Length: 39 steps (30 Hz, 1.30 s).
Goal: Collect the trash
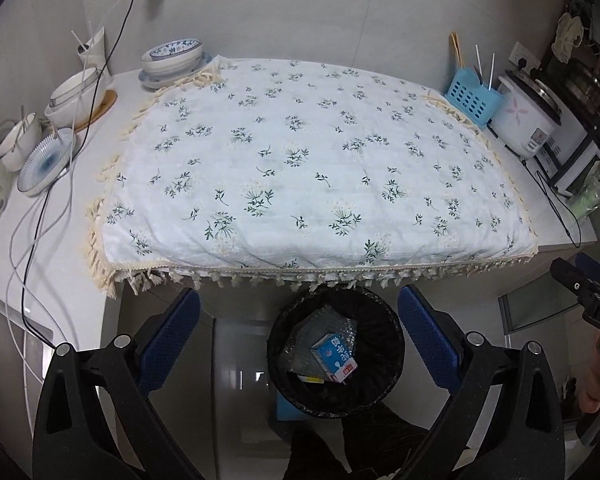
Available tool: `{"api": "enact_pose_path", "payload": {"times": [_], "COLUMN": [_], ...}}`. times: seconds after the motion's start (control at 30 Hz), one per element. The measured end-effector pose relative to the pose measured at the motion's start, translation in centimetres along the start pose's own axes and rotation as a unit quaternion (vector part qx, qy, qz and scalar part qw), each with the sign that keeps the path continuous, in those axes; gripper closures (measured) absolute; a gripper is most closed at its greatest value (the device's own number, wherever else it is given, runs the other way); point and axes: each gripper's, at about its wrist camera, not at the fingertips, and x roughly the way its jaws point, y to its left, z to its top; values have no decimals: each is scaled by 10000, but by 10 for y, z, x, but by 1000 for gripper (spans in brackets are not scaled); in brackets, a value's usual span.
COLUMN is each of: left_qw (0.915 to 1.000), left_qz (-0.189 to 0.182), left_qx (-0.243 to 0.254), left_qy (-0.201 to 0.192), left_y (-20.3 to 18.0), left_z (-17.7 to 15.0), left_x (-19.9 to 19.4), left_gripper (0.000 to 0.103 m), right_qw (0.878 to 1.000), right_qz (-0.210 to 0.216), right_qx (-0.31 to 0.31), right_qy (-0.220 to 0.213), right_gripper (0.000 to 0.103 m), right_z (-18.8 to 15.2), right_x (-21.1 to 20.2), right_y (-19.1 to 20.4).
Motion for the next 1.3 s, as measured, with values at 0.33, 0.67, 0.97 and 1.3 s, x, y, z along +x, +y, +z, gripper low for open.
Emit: {"api": "enact_pose_path", "payload": {"times": [0.33,0.67,0.97,1.3], "left_qw": [10000,9999,10000,10000], "left_qz": [-27,-82,-79,-65], "left_qx": [26,69,58,42], "left_qy": [-21,-14,0,19], "left_y": [0,0,1,3], "left_z": [0,-1,0,0], "left_x": [-1,1,2,3], "left_gripper": [6,6,6,6], "right_qw": [10000,9999,9999,10000], "right_qz": [-67,-89,-89,-79], "right_qx": [-39,-40,-26,-21], "right_qy": [35,50,45,46], "right_gripper": [8,8,8,8], "right_z": [0,0,1,1], "right_x": [3,4,4,4], "right_y": [3,3,7,7]}}
